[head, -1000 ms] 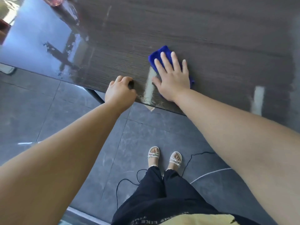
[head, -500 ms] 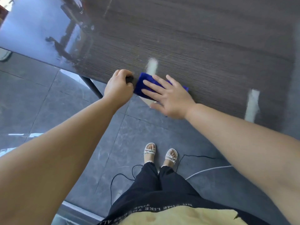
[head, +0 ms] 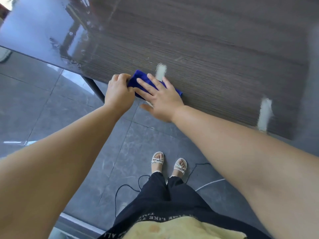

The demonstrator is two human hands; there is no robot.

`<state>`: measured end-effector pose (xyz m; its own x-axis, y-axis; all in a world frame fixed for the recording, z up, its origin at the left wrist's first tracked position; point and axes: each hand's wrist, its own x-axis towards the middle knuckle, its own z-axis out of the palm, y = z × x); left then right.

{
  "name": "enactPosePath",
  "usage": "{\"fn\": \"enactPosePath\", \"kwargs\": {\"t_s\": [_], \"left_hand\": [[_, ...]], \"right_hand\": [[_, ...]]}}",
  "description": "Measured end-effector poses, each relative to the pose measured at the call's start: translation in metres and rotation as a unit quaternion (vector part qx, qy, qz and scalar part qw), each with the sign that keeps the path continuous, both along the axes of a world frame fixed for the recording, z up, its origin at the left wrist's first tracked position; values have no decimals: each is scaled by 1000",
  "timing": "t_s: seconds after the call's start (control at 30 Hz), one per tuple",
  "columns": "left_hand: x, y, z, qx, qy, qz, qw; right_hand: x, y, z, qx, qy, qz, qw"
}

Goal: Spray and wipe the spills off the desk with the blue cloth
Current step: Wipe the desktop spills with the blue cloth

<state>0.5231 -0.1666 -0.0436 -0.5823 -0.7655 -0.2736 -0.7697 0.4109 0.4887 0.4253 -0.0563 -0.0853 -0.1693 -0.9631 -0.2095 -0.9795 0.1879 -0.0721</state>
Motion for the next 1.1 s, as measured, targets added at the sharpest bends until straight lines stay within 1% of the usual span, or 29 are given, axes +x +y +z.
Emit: {"fn": "enactPosePath", "kwargs": {"t_s": [0.07,0.1,0.17,0.2,0.27,0.33,0.37,0.4,0.43,0.47,0.53,0.57,0.6,0.63,0.7,0.77,0.83,0.87,0.9,0.93,1.0,1.03,1.07,1.1], "left_hand": [[-3,3,0,-8,-20,-13,1000],[-4,6,0,-13,-30,-20,999],[-8,16,0,-18,-37,-36,998],[-11,22,0,-18,-34,-45,998],[-16,35,-2,-19,-25,-65,997],[-24,49,-2,-22,-21,-86,996],[-29,55,-1,-23,-20,-96,995],[-32,61,-1,-25,-20,-103,994],[-36,66,-1,-26,-20,-109,994],[-42,72,0,-27,-19,-119,992],[-53,85,1,-22,-20,-137,990],[-58,93,1,-21,-21,-148,988],[-63,99,2,-20,-23,-158,987],[-69,109,2,-18,-25,-171,985],[-81,128,1,-17,-27,-196,980],[-89,145,-2,-23,-27,-223,974],[-93,159,-5,-31,-34,-240,970],[-94,164,-7,-34,-42,-243,968],[-96,169,-8,-38,-50,-245,968],[-96,171,-8,-39,-55,-242,968],[-95,170,-9,-37,-63,-240,968],[-94,168,-8,-35,-66,-243,967],[-94,167,-8,-34,-66,-247,966],[-94,165,-7,-32,-67,-250,965]], "right_hand": [[-12,20,-2,-12,-7,32,999],[-19,35,-5,-29,-17,30,999],[-37,72,-9,-66,-12,-13,998],[-49,90,-10,-80,0,-51,995],[-62,113,-10,-78,7,-168,983],[-55,110,-9,-91,21,-291,952],[-47,102,-10,-90,22,-330,939],[-38,93,-10,-79,14,-343,936],[-30,86,-10,-70,3,-326,943],[-27,88,-8,-73,-8,-287,955],[-34,108,-9,-82,-12,-192,978],[-41,124,-11,-85,-9,-169,982],[-49,140,-13,-87,-2,-168,982],[-56,159,-15,-93,5,-195,976],[-69,199,-15,-103,23,-284,953],[-77,229,-13,-104,27,-385,917],[-70,232,-11,-95,26,-484,869],[-63,223,-9,-82,20,-514,854],[-56,214,-7,-71,12,-519,852],[-51,207,-6,-61,-1,-489,870],[-52,214,-3,-47,-14,-366,929],[-60,226,-3,-47,-12,-330,943],[-71,240,-2,-46,-11,-329,943],[-81,252,-2,-47,-10,-362,931]]}}
